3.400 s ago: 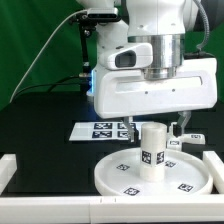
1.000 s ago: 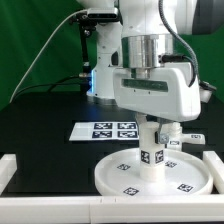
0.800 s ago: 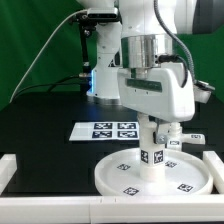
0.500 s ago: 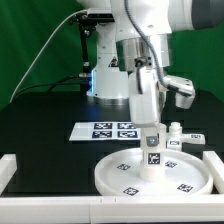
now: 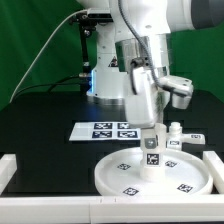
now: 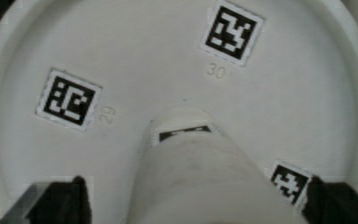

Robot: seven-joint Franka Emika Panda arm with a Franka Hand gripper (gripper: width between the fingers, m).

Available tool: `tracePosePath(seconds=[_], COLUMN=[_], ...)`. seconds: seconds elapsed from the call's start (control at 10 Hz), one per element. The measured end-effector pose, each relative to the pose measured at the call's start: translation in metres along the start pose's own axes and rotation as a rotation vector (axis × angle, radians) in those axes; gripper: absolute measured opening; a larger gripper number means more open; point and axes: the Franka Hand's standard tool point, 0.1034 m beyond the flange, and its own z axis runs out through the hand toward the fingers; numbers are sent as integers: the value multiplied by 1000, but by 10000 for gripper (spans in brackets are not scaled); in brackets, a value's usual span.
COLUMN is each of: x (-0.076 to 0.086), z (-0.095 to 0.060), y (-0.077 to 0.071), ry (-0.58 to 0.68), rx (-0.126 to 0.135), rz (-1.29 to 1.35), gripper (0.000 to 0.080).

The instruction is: Assemble round table

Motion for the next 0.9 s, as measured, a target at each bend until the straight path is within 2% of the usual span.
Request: tracePosePath(seconds=[0.2,0.3,0.7,0.8,0.9], x=[1,4,4,1,1], z=[0,3,1,-1,-3], y=[1,5,3,-1,-4], ry=[-19,-18,-5,17,20], rx=[-19,-18,-27,-43,-41], rz=[-386,-480,-808,-1032,-1201], gripper=[646,649,649,649,649])
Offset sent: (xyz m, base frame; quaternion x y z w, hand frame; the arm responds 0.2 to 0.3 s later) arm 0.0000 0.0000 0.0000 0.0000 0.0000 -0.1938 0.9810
